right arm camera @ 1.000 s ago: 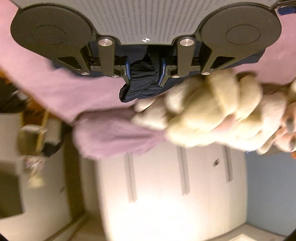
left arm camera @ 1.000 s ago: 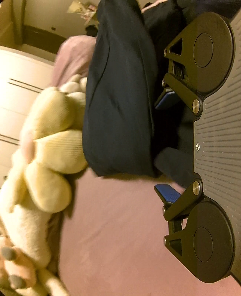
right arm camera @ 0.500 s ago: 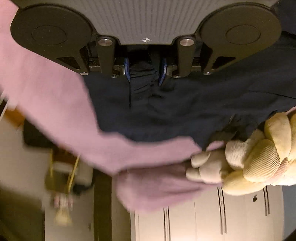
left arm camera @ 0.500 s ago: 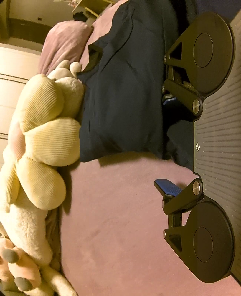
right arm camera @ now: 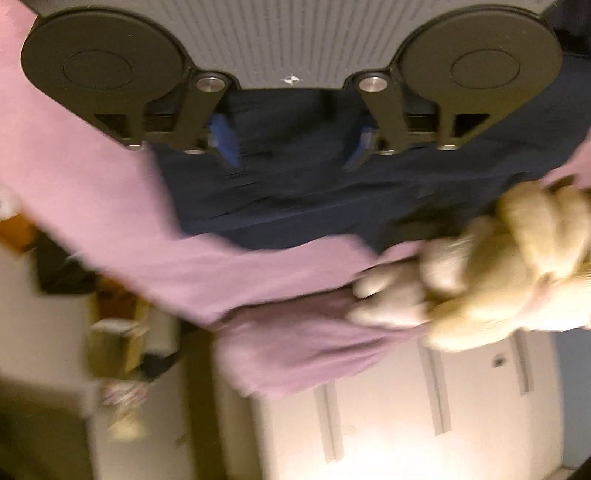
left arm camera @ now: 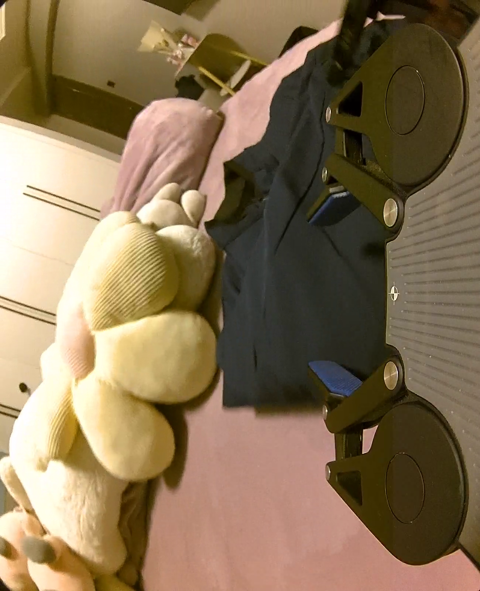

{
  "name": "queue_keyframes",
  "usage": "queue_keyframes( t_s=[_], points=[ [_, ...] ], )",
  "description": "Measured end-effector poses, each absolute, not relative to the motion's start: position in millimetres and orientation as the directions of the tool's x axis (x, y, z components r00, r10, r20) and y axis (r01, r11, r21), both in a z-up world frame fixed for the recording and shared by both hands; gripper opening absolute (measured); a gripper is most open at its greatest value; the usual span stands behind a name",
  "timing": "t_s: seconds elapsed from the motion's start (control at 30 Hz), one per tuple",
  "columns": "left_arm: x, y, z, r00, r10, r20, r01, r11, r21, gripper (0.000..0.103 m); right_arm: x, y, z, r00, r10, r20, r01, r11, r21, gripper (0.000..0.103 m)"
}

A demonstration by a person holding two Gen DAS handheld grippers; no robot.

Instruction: Fold large clothes

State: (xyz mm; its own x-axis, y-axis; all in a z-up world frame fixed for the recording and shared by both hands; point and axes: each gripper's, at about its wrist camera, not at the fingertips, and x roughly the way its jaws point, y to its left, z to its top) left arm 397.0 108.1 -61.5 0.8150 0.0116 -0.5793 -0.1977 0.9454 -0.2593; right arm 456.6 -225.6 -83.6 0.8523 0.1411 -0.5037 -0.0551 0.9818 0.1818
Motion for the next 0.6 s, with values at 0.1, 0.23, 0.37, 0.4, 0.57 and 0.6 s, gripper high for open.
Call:
queue_keyframes(
  t_s=[0.1, 0.23, 0.37, 0.4, 0.57, 0.6],
  points=[
    [425.7, 87.3, -82.9, 0.797, 0.05, -0.602, -0.185, 0.969, -0.164, 0.083, 480.8, -190.9, -99.8, 0.804, 0.144, -0.577, -0.08, 0.988, 0.135, 0.033],
    [450.4, 74.1, -108.3, 0.771, 0.118, -0.625, -0.196, 0.979, -0.057, 0.085, 497.3, -169.1, -128.1, 0.798, 0.027, -0.602, -0.054, 0.998, -0.027, 0.033],
    [462.3, 68.6, -116.9, 0.784, 0.153, -0.601, -0.188, 0.982, 0.004, 0.092, 502.8, -171.8, -136.9, 0.824, 0.012, -0.566, -0.085, 0.991, -0.102, 0.033],
    [464.6, 69.5, -117.4, 0.785, 0.156, -0.599, -0.188, 0.982, 0.009, 0.095, 505.5, -175.1, -137.9, 0.827, 0.017, -0.562, -0.09, 0.991, -0.103, 0.033],
    [472.2, 71.5, -121.6, 0.786, 0.157, -0.598, -0.185, 0.983, 0.015, 0.1, 514.4, -174.7, -139.1, 0.838, 0.017, -0.546, -0.098, 0.988, -0.12, 0.034],
    [472.8, 71.6, -122.3, 0.786, 0.157, -0.598, -0.184, 0.983, 0.016, 0.101, 515.3, -174.2, -138.3, 0.84, 0.018, -0.542, -0.099, 0.988, -0.12, 0.034]
  ],
)
